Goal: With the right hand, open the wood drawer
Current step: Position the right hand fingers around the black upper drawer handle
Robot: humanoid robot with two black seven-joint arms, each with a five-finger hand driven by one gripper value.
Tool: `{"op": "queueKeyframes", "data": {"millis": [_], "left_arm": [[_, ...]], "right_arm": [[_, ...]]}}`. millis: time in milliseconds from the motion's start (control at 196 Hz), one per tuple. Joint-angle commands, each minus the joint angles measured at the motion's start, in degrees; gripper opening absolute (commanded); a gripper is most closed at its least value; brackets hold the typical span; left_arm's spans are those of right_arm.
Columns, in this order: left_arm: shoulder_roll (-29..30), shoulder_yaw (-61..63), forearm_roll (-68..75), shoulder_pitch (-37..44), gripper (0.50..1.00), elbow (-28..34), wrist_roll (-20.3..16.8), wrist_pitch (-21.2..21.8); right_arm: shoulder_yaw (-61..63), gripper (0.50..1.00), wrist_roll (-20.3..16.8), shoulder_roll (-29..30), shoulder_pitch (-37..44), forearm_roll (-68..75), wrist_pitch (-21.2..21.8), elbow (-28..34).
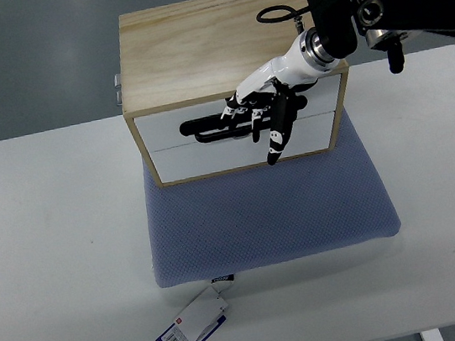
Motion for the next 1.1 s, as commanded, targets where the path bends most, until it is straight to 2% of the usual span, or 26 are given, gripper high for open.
{"op": "queueKeyframes", "data": {"millis": [0, 397, 1095], "left_arm": [[0.0, 0.0, 0.0, -0.01, 1.0, -0.09, 0.0, 0.01], [0.0, 0.09, 0.09, -0.01, 1.0, -0.09, 0.0, 0.01], [0.0, 0.09, 0.09, -0.01, 1.0, -0.09, 0.0, 0.01]], "right_arm": [[0.01, 0.944, 0.03, -0.3, 0.34, 0.05, 0.24, 0.0], [-0.6, 0.944, -1.29, -1.8, 3.77, 0.05, 0.5, 0.0], [-1.04, 0.944, -1.29, -1.27, 3.25, -0.12, 0.59, 0.61]]}}
